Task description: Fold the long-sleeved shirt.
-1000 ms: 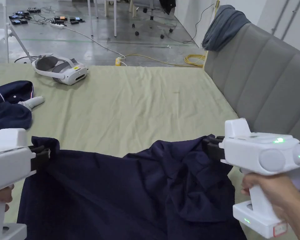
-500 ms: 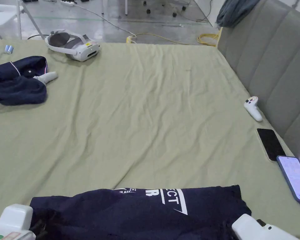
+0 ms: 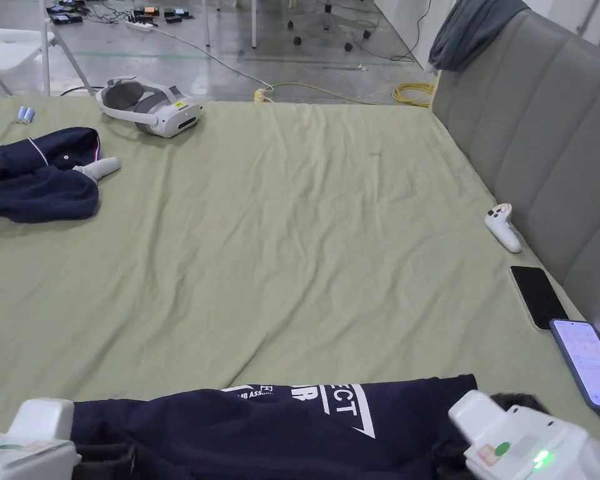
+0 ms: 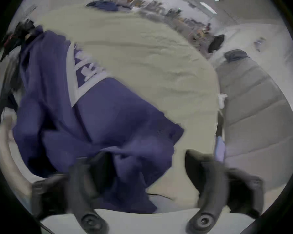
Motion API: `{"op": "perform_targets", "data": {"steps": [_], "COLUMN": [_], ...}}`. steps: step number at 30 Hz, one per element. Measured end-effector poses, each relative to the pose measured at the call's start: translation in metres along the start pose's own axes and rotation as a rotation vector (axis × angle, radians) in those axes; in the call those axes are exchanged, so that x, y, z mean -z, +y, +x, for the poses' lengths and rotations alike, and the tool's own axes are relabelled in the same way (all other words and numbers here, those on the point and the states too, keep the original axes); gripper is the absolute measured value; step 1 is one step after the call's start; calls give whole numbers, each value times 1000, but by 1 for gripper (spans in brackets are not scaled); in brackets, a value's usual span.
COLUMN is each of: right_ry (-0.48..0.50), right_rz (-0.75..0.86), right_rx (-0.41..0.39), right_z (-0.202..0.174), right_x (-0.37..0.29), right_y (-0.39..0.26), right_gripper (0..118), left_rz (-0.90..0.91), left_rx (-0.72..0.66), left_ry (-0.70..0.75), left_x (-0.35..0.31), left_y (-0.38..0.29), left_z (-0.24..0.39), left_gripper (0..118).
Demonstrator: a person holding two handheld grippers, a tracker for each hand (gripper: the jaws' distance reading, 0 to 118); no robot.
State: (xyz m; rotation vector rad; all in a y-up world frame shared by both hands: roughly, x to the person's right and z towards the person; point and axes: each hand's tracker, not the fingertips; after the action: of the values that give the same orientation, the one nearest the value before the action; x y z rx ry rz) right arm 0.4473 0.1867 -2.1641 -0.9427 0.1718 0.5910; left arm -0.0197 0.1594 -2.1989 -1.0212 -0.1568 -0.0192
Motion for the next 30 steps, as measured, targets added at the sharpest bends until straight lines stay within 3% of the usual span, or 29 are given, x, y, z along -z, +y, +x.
{"op": "perform_targets", "data": {"steps": [2, 3, 4, 5, 6, 7, 10, 13, 14, 15, 16, 17, 18, 21, 22, 25, 26, 28, 30], "right_ry": [47, 88, 114, 154, 189, 229, 238, 290, 293, 306, 322, 330, 328, 323, 324, 323, 323, 326, 335], "right_rz": [95, 150, 181, 219, 246, 273, 300, 296, 300, 304, 303, 301, 301, 291, 288, 280, 276, 270, 265], "right_rx": [148, 252, 324, 391, 437, 488, 566, 528, 530, 533, 534, 533, 533, 526, 522, 498, 491, 486, 485], "right_z": [18, 28, 33, 38, 41, 42, 32, 22, 21, 20, 20, 22, 21, 18, 18, 7, 5, 3, 9], "right_x": [-28, -42, -47, -54, -60, -66, -74, -76, -77, -78, -78, -74, -74, -75, -74, -79, -80, -81, -77], "right_y": [4, 5, 4, 2, 2, 1, 3, 5, 5, 5, 5, 5, 5, 9, 9, 17, 17, 15, 11], "right_gripper": [116, 116, 110, 95, 62, 1, 0, 0, 0, 0, 0, 0, 0, 0, 0, 0, 0, 0, 0], "left_rz": [96, 121, 145, 171, 194, 200, 222, 176, 193, 186, 175, 140, 111, 71, 27, 1, -23, -44, -28], "left_rx": [-35, -55, -73, -76, -90, -97, -192, -245, -279, -386, -456, -523, -585, -745, -774, -771, -774, -751, -718], "left_ry": [-49, -57, -63, -55, -58, -53, -31, -93, -106, -165, -206, -284, -343, -534, -560, -562, -567, -636, -616], "left_x": [-25, -77, -89, -99, -106, -101, -97, -93, -90, -79, -76, -69, -58, -48, -1, 37, 2, 17, 27], "left_y": [9, 11, 14, 17, 19, 27, 32, 24, 23, 12, 10, 8, -1, -11, -30, -45, -34, -35, -31], "left_z": [2, -26, -29, -32, -34, -28, -37, -51, -55, -83, -92, -102, -113, -147, -174, -187, -121, -103, -92], "left_gripper": [106, 106, 101, 86, 58, 4, 4, 4, 7, 25, 73, 104, 110, 108, 108, 108, 108, 109, 112]}}
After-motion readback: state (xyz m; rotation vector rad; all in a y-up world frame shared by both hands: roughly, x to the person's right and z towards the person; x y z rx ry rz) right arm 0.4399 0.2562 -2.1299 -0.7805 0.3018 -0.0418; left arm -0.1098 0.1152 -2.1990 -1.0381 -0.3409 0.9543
